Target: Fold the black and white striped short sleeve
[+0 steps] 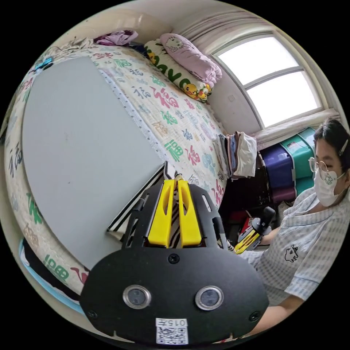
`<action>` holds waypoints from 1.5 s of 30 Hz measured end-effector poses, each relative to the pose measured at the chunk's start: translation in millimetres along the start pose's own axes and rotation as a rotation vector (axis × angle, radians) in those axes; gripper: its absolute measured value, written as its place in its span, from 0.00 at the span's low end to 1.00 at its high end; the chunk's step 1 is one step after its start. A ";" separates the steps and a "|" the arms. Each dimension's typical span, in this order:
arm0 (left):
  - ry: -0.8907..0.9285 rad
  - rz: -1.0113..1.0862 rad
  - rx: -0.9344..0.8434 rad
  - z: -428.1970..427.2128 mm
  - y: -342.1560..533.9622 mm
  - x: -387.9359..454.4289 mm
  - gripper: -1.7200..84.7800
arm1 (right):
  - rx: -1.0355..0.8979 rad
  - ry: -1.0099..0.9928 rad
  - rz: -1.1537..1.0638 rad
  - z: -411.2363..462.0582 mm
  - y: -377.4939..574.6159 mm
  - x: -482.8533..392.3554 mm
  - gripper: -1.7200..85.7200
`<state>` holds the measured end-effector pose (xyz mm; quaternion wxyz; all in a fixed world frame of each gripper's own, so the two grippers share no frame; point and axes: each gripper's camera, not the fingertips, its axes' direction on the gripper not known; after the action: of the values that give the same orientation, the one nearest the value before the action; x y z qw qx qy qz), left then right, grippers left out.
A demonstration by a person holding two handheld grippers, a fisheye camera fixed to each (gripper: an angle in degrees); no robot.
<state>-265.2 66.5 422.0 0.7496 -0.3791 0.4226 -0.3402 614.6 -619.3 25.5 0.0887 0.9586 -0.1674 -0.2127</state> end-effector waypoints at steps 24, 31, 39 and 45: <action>-0.049 -0.334 0.055 -25.8 116.6 -124.9 0.02 | -0.386 0.097 -0.064 229.9 4.2 93.2 0.02; -0.204 -0.351 -0.004 -12.0 132.3 -127.4 0.02 | -0.466 0.202 0.018 301.4 -1.2 127.5 0.03; -0.329 -0.374 0.009 -10.4 143.7 -113.5 0.04 | -0.536 0.188 -0.012 308.9 -19.7 108.8 0.08; -0.238 -0.381 0.064 -23.1 188.8 -66.3 0.03 | -0.362 0.228 -0.049 218.4 -24.0 96.0 0.04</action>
<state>-277.2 205.9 277.0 0.7281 -0.4654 0.2410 -0.4419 607.8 -653.1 -211.8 0.2728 0.9486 -0.0918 -0.1314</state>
